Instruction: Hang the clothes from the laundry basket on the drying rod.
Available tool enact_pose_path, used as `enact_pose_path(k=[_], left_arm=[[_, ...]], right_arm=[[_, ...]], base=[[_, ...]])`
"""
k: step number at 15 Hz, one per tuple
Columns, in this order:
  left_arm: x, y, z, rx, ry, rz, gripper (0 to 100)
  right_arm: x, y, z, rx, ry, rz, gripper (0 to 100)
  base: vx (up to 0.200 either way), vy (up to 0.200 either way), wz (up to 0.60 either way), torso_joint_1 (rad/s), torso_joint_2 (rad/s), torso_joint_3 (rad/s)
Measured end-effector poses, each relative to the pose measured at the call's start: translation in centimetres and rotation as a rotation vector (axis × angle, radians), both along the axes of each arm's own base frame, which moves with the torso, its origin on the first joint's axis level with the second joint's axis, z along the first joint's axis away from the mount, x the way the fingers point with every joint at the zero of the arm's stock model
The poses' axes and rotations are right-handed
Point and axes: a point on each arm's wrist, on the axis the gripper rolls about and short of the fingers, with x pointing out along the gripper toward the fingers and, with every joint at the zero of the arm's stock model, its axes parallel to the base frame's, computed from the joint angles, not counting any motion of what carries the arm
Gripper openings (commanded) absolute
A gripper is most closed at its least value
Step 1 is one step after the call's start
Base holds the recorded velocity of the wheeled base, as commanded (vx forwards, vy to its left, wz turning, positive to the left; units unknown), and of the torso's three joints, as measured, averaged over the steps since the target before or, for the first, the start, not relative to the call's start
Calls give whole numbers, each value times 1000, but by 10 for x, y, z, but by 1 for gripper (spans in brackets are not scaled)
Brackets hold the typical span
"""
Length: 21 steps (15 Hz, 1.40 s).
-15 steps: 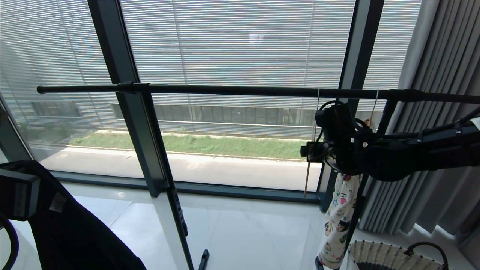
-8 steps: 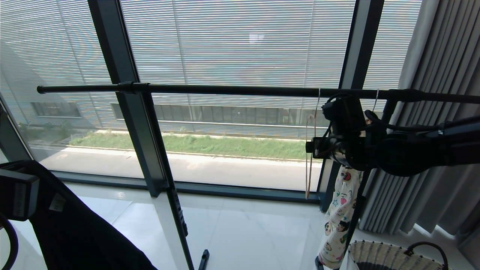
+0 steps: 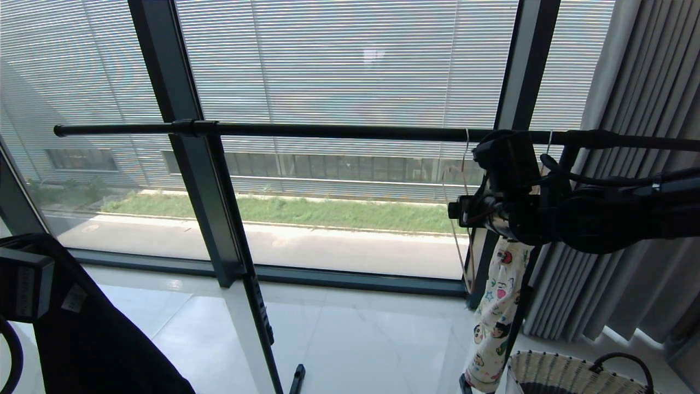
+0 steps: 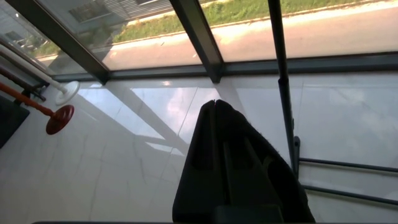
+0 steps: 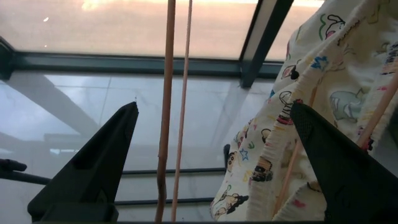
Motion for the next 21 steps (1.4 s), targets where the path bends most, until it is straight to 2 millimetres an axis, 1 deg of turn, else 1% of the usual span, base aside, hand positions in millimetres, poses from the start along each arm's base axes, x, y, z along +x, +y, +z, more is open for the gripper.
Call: enact_pose_path(k=[3,10,14,15,21], left_arm=[[0,0,0,0,-1,0,0],[0,0,1,-1,-3,0,0],[0,0,0,-2,-2,0,0],[0,0,0,-3,-2,0,0],[0,0,-1,-4,1,1,0]], right_arm=[[-2,6,1,10,-5,16,100],[5,12,-19,-7,45,35,100],[10,12,-24,1,61,50,100],[11,12,-23,3,58,50,0],[12,12,-24,1,57,49,0]], base=[[0,0,0,0,0,0],[0,0,0,0,0,0],[0,0,0,0,0,0],[0,0,0,0,0,0],[0,0,0,0,0,0]])
